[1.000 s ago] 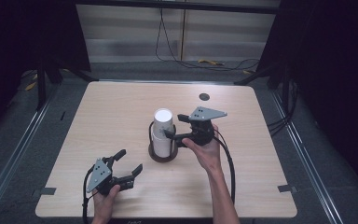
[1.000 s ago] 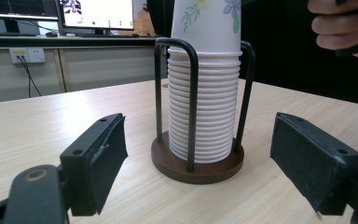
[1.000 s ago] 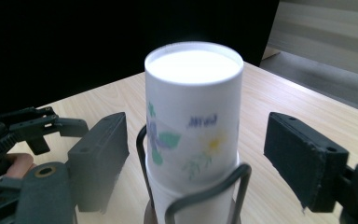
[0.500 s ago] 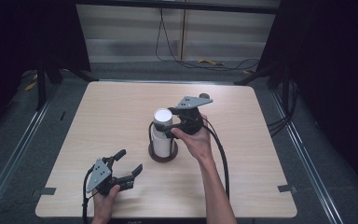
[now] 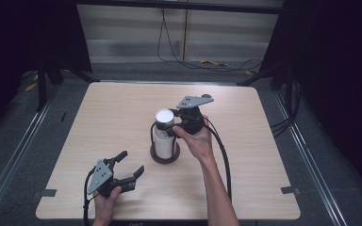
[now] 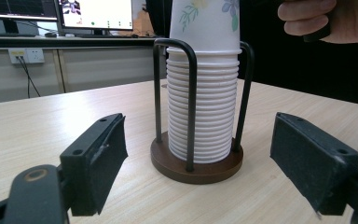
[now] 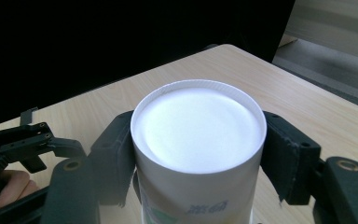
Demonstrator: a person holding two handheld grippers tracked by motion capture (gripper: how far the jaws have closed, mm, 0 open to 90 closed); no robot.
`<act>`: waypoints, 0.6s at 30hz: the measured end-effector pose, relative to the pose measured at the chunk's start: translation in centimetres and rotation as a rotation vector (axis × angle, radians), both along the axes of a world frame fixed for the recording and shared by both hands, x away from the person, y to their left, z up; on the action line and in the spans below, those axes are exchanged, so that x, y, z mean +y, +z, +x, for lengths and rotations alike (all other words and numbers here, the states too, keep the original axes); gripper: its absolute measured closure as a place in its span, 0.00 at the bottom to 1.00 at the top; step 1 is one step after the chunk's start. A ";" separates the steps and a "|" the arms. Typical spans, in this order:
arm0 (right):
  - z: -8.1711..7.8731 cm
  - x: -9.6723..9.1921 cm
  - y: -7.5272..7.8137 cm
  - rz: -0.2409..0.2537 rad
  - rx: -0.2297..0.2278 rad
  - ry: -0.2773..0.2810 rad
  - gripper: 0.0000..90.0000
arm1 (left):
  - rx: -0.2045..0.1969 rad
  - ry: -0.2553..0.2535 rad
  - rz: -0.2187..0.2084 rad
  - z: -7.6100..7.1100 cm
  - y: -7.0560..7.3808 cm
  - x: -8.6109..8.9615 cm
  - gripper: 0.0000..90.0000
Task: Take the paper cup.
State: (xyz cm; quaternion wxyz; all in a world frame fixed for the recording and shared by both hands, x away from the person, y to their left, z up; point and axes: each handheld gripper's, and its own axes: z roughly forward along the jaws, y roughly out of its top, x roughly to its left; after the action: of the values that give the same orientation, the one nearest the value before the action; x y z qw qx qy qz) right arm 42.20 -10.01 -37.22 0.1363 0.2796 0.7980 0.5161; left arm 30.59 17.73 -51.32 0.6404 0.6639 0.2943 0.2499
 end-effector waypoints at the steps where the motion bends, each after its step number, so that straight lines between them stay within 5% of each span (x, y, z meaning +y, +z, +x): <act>1: 0.0 0.0 0.0 0.002 -0.002 0.002 0.37 | 0.000 0.001 0.001 0.0 0.0 0.0 0.20; 18: 0.1 -0.3 0.6 0.050 -0.019 -0.004 0.38 | 0.002 -0.001 0.000 0.0 0.0 -0.1 0.20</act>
State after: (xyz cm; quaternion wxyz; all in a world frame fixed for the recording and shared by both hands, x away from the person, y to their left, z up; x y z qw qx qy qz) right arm 42.25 -10.35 -36.58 0.1377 0.2797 0.7830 0.5382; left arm 30.59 17.68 -51.32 0.6402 0.6643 0.2949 0.2489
